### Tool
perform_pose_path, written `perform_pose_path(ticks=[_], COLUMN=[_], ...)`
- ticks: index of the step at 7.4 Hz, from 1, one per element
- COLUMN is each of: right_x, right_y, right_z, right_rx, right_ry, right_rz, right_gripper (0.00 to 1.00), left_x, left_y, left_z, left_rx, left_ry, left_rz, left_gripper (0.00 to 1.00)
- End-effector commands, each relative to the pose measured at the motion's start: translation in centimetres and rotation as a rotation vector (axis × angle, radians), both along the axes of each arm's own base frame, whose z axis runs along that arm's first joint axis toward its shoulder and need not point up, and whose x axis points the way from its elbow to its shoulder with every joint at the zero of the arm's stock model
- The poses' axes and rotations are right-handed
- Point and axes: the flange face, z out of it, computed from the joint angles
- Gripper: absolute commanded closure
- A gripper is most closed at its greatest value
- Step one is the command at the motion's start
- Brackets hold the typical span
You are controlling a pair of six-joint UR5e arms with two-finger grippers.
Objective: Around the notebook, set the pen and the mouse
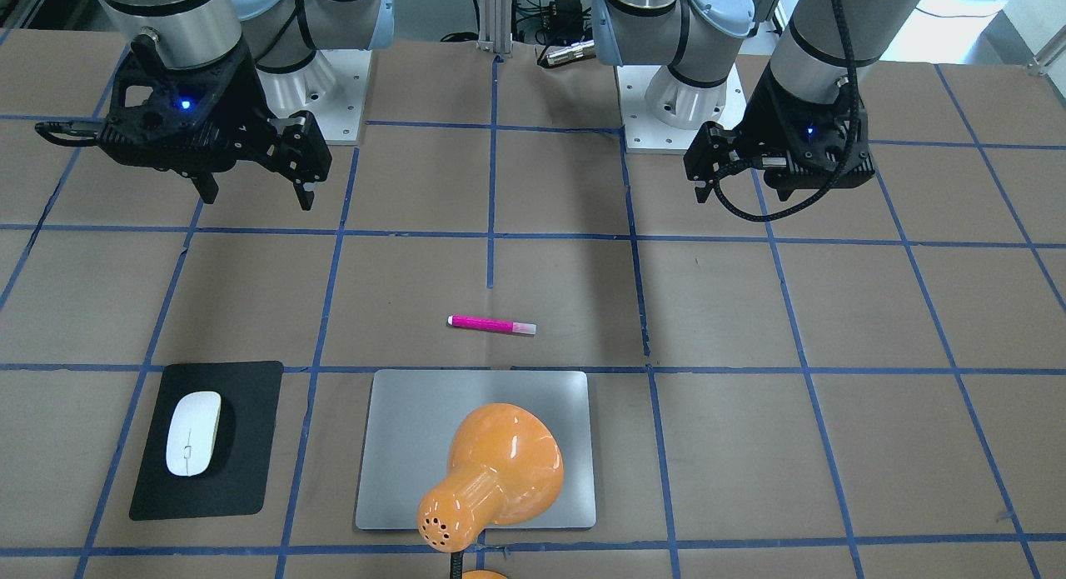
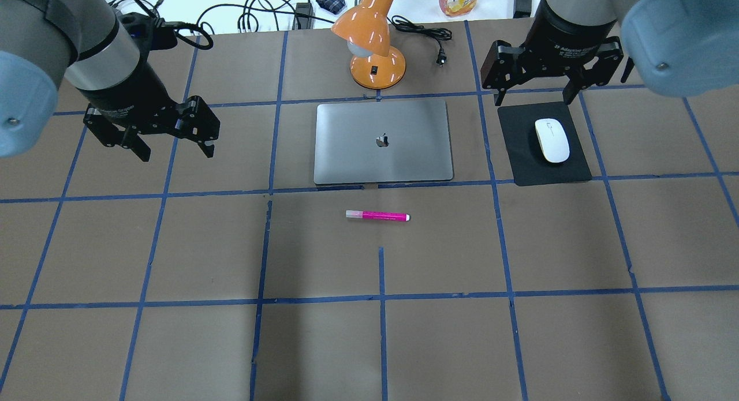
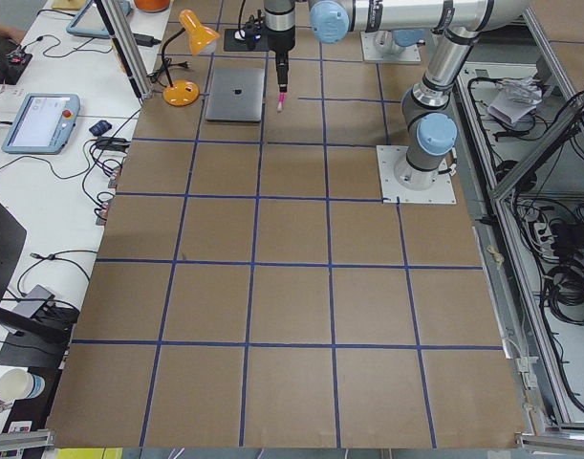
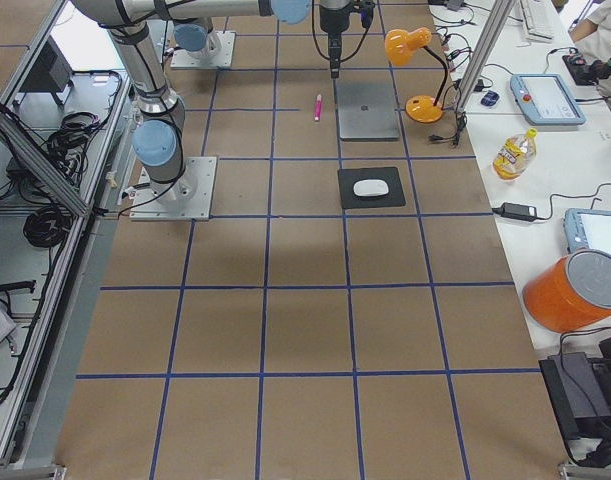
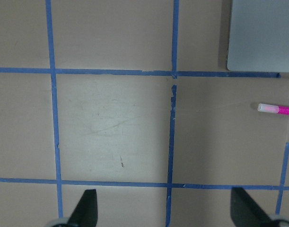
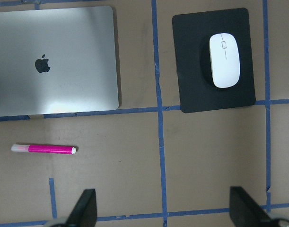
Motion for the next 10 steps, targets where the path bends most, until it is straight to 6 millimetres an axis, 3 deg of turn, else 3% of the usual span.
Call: perform_pose_path(ticks=[1, 10], right_x=[0.03, 0.05], right_y=[0.03, 0.02], right_z=[-0.05, -0.04], right_rx=[0.002, 0.0], right_ry=[0.0, -0.001], right_rz=[0.0, -0.001], right_gripper=[0.0, 0.0], left_x=[0.31, 0.03], left_y=[0.03, 0.29], left_z=[-0.12, 0.26], left_rx=[0.003, -0.006], left_ry=[0.004, 0.008], left_rz=[0.007, 0.003], left_gripper=[0.0, 0.0])
